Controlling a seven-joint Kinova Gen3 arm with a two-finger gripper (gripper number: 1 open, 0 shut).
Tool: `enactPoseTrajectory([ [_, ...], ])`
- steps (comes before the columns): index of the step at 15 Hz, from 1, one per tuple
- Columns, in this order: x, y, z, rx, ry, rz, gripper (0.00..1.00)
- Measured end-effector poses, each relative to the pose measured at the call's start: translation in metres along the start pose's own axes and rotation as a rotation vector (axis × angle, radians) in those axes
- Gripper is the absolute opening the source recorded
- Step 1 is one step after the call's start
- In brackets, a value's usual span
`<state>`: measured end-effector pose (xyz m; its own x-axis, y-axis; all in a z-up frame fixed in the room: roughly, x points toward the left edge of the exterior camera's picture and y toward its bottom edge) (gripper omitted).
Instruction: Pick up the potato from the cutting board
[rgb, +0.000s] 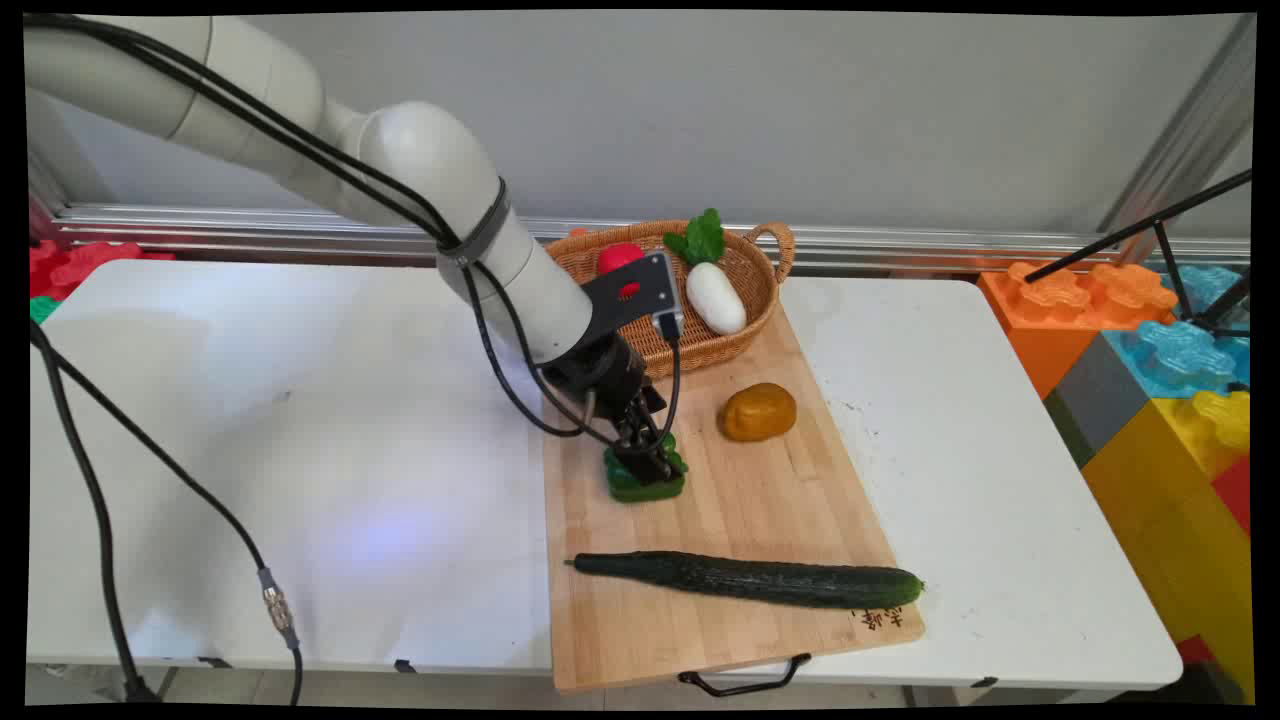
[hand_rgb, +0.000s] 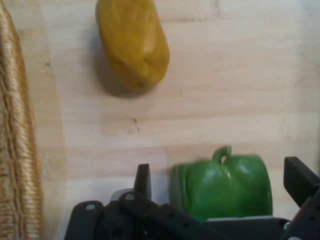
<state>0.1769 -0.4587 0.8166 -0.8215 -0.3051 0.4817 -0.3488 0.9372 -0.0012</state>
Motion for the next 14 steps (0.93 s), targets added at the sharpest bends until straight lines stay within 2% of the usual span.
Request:
enactPoseTrajectory([
  [2, 0.009, -0.001, -0.007, 0.01, 0.013, -0.016, 1.0],
  [7, 0.034, -0.012, -0.018, 0.054, 0.061, -0.122, 1.0],
  [10, 0.046, -0.017, -0.006, 0.066, 0.084, -0.151, 1.0],
  [14, 0.058, -0.021, 0.028, 0.061, 0.102, -0.151, 1.0],
])
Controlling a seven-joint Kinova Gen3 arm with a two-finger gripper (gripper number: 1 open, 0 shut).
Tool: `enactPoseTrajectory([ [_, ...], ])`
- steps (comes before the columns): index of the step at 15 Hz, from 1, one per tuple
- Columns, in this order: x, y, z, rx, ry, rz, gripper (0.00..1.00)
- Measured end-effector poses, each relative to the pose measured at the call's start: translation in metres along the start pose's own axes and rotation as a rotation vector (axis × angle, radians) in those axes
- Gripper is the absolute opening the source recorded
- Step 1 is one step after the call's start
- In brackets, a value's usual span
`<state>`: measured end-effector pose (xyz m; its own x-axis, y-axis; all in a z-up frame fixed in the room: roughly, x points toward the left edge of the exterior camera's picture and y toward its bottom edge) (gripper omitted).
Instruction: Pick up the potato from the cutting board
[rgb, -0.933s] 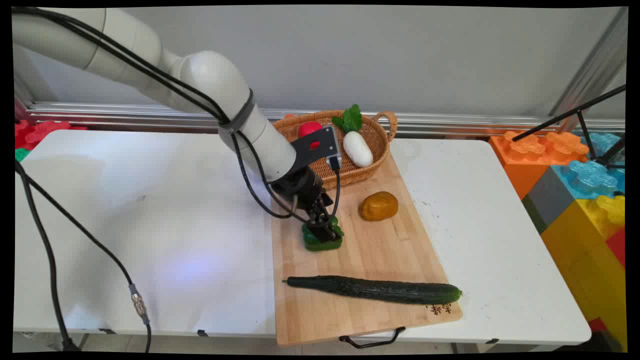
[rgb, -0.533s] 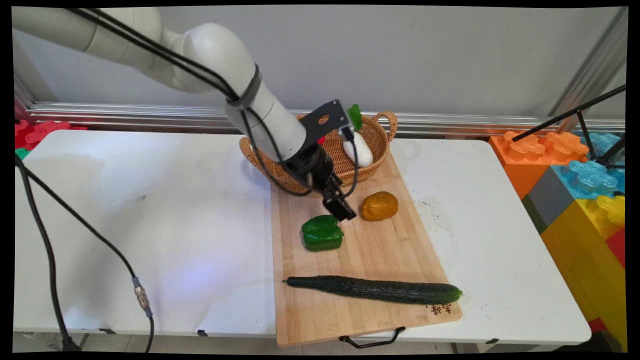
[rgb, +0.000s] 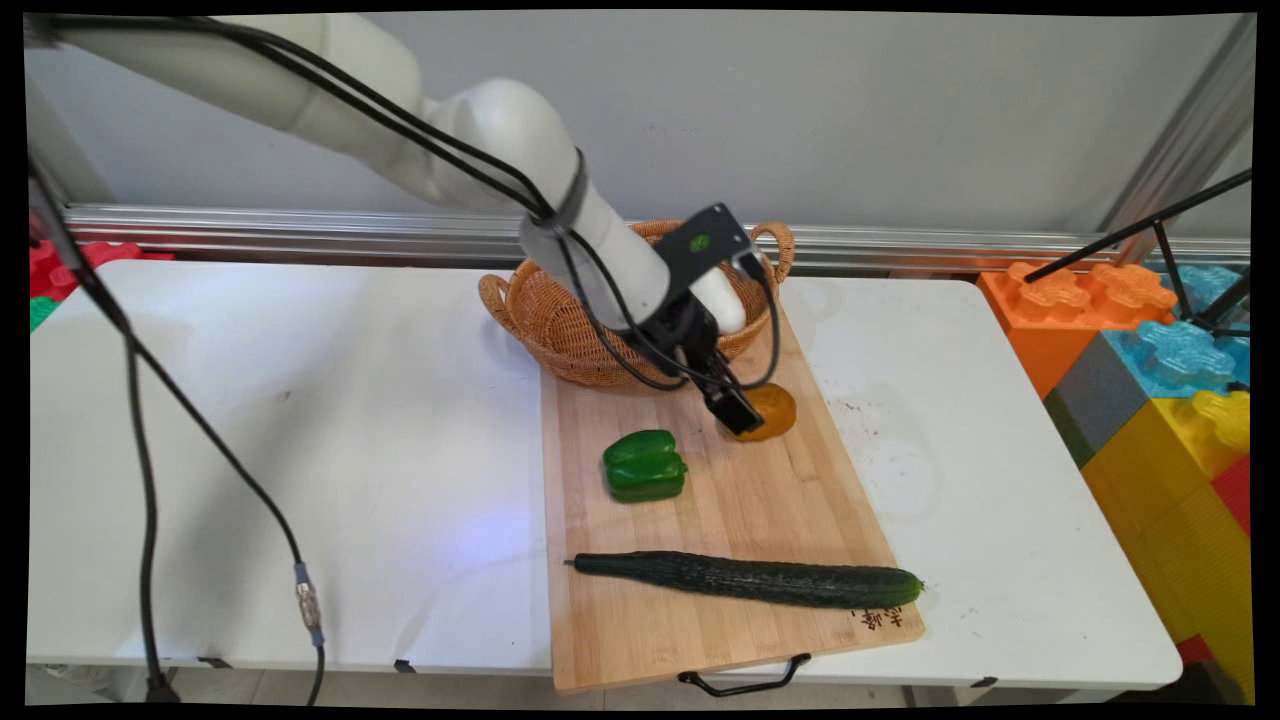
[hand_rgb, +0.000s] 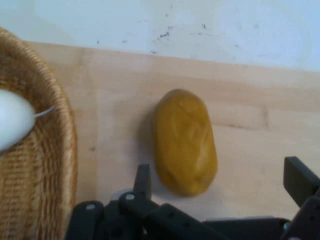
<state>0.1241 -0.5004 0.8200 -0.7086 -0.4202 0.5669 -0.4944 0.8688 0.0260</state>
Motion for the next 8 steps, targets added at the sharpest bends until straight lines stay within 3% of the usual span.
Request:
enactPoseTrajectory([
  [8, 0.001, -0.005, 0.056, 0.028, 0.012, -0.012, 1.0],
])
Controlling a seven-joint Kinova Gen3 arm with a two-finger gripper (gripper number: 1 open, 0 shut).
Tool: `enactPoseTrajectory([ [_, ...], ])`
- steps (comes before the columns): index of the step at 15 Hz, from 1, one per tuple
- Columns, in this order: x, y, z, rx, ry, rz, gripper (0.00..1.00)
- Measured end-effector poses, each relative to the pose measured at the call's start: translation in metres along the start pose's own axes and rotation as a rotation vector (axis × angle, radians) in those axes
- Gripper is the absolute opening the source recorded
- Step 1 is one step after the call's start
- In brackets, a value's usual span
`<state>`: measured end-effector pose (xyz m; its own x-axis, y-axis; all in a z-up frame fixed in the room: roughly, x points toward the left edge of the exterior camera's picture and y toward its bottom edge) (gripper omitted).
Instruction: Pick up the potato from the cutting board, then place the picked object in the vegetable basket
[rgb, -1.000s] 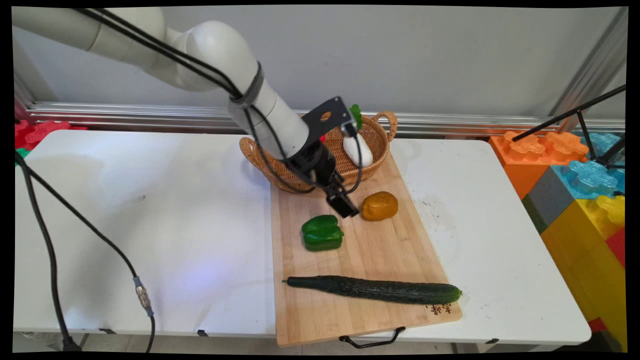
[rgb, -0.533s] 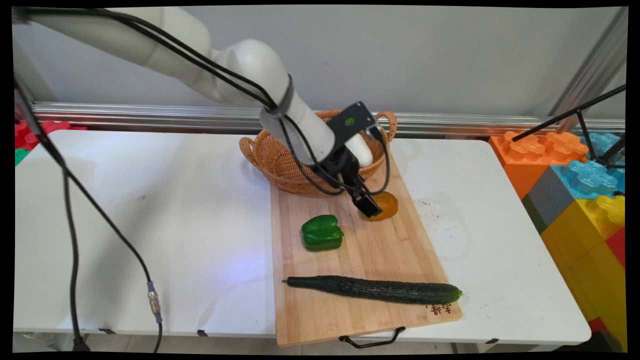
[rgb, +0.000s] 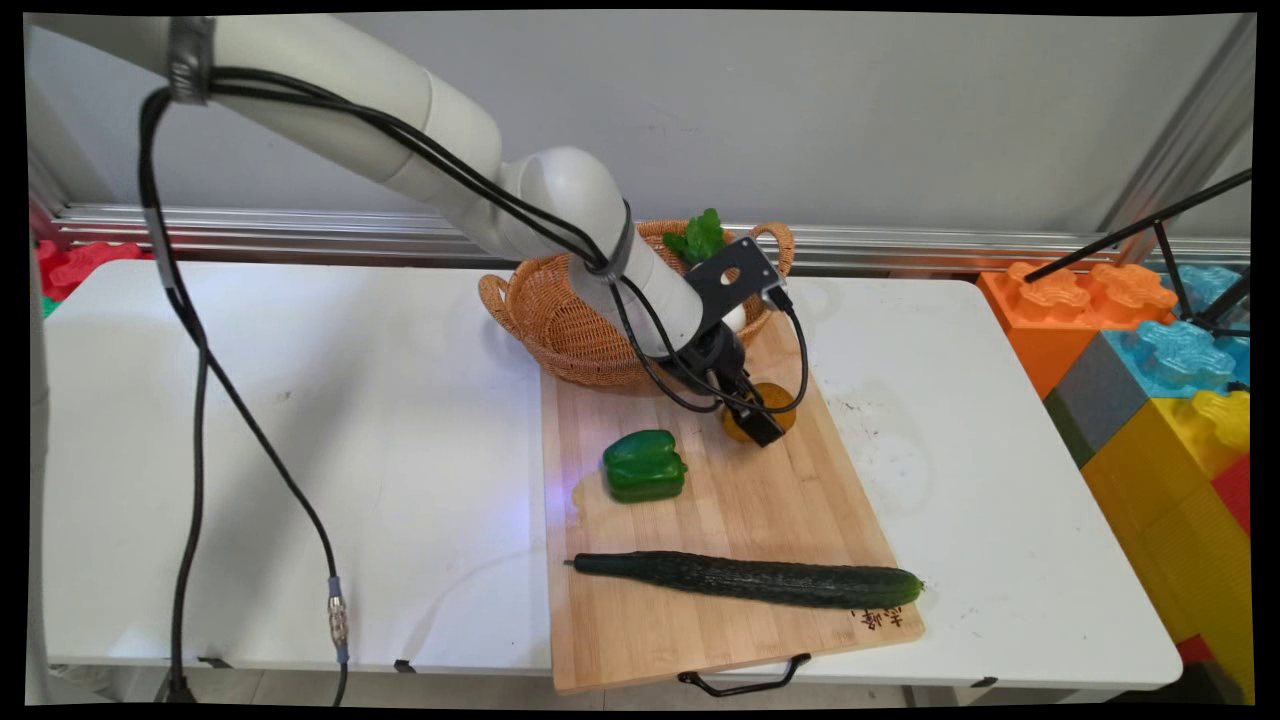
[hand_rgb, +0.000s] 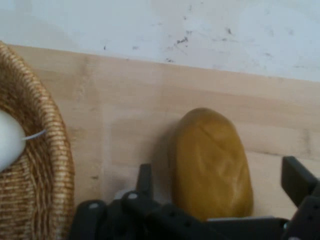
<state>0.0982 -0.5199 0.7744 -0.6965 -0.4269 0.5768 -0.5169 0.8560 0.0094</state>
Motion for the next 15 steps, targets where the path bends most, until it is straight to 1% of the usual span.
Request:
enactPoseTrajectory([
  [1, 0.0, 0.0, 0.003, 0.002, -0.001, 0.002, 1.0],
  [2, -0.001, -0.001, 0.006, 0.004, -0.002, 0.006, 0.0],
  [5, 0.0, -0.001, 0.006, 0.005, -0.008, 0.005, 0.0],
  [7, 0.003, -0.002, -0.001, 0.006, -0.007, -0.003, 0.0],
  [9, 0.01, -0.002, -0.018, 0.009, 0.003, -0.017, 0.0],
  [12, 0.031, -0.002, -0.052, 0.02, 0.041, -0.029, 0.0],
  [14, 0.047, -0.007, -0.075, 0.043, 0.071, -0.032, 0.0],
  [15, 0.051, -0.01, -0.081, 0.053, 0.079, -0.034, 0.0],
])
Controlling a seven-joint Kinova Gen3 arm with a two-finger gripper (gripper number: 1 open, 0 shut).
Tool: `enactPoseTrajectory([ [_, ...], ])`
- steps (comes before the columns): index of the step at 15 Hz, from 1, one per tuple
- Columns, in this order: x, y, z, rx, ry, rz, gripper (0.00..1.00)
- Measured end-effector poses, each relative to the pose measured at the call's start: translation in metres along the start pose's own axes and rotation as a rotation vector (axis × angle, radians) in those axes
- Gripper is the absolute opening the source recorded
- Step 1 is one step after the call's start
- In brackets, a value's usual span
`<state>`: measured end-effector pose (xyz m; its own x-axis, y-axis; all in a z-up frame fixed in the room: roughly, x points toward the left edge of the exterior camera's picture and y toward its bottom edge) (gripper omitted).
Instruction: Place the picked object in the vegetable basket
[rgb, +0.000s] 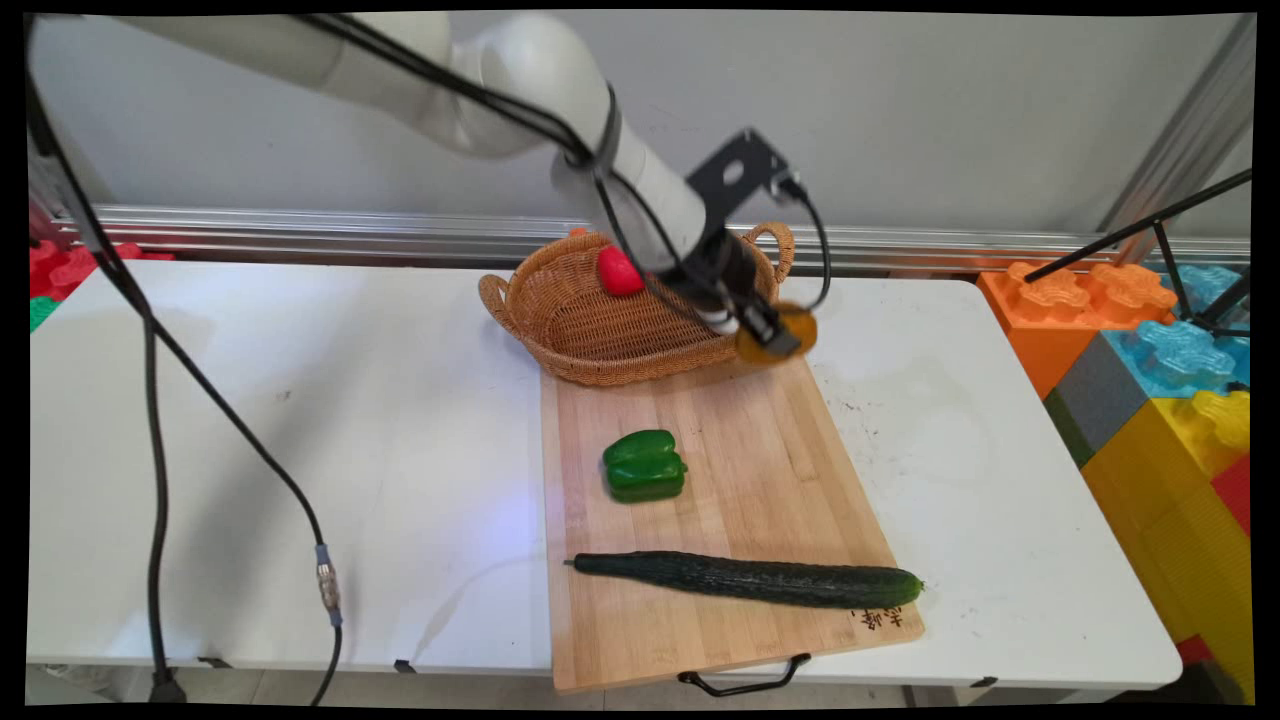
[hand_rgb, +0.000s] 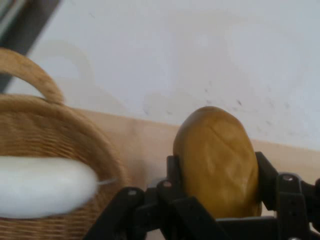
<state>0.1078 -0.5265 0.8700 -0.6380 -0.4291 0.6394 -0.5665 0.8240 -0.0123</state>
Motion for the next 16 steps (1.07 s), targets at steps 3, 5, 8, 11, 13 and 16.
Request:
enactPoseTrajectory([
  [3, 0.014, -0.016, -0.021, 0.058, 0.019, -0.021, 0.0],
  [5, 0.015, -0.032, -0.033, 0.107, 0.014, -0.045, 0.0],
  [8, 0.003, -0.068, -0.047, 0.179, -0.029, -0.098, 0.0],
  [11, -0.016, -0.089, -0.048, 0.202, -0.078, -0.136, 0.0],
  [13, -0.04, -0.103, -0.044, 0.205, -0.123, -0.166, 0.0],
  [16, -0.071, -0.117, -0.033, 0.186, -0.175, -0.201, 0.0],
])
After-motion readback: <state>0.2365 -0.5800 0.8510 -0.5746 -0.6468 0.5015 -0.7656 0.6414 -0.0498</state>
